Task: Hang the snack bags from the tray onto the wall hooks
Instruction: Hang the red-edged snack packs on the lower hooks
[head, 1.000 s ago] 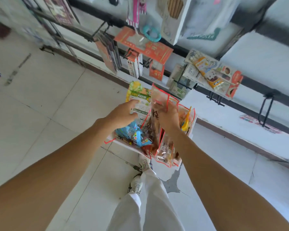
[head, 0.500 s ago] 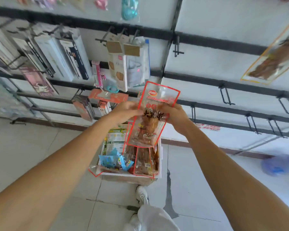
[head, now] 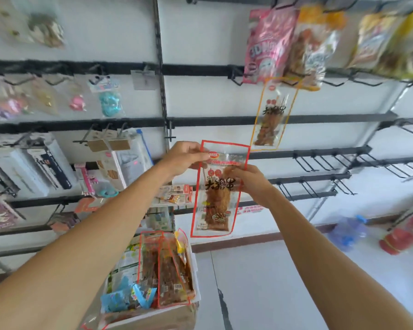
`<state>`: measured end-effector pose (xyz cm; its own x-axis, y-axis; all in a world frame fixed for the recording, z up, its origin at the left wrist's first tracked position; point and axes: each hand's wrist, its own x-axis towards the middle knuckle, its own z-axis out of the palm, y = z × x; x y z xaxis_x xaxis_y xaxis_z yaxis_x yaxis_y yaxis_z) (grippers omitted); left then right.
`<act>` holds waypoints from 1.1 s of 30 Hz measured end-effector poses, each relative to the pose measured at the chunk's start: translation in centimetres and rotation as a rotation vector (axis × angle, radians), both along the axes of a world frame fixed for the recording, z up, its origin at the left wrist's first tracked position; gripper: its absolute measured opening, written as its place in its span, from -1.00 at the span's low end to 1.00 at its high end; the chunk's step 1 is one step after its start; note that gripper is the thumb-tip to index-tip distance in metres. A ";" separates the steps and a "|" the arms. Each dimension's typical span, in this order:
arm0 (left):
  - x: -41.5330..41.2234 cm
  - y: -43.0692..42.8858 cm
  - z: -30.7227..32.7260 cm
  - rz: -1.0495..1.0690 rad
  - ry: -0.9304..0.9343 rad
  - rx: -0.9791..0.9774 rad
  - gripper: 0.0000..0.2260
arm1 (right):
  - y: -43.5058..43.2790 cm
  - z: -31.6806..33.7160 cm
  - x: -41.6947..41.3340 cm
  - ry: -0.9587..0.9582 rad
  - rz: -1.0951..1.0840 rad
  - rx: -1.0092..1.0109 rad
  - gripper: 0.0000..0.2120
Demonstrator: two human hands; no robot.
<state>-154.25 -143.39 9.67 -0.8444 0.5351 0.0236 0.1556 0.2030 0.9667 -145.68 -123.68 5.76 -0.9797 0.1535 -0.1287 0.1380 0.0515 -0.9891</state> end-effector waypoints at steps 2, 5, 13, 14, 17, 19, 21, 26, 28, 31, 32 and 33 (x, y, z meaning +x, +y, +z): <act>0.5 2.3 0.9 -0.014 0.044 -0.011 -0.95 | 2.0 0.9 0.9 0.043 -0.037 -0.041 -0.88; 1.6 6.0 2.0 -0.036 0.085 -0.006 -0.96 | 5.3 2.4 2.1 0.142 -0.109 -0.098 -0.87; 3.9 16.6 5.1 -0.079 0.184 0.007 -0.90 | 14.7 6.9 5.3 0.312 -0.207 -0.037 -0.90; 4.3 17.9 5.7 -0.082 0.188 0.025 -0.88 | 15.9 7.4 5.7 0.320 -0.208 -0.035 -0.88; 5.6 22.3 7.1 -0.083 0.199 0.084 -0.84 | 19.5 8.5 6.9 0.343 -0.214 -0.023 -0.88; 6.6 25.0 7.8 -0.065 0.181 0.111 -0.88 | 21.8 8.9 7.6 0.355 -0.230 -0.034 -0.89; 7.4 27.4 8.5 -0.037 0.167 0.140 -0.90 | 23.9 9.3 8.1 0.371 -0.253 -0.039 -0.92; 7.7 31.5 9.4 0.020 0.225 0.147 -0.90 | 27.6 10.0 7.9 0.450 -0.326 0.056 -0.80; 7.4 32.1 9.5 0.022 0.241 0.125 -0.90 | 28.3 10.1 7.4 0.481 -0.345 0.066 -0.82; 6.4 32.7 9.1 0.045 0.290 0.112 -0.94 | 29.1 10.3 5.8 0.516 -0.345 0.044 -0.88; 6.0 32.9 8.8 0.061 0.340 0.101 -0.94 | 29.4 10.3 5.1 0.519 -0.342 0.041 -0.88; 5.3 33.1 8.5 0.079 0.418 0.074 -0.95 | 29.6 10.4 4.3 0.517 -0.345 0.041 -0.89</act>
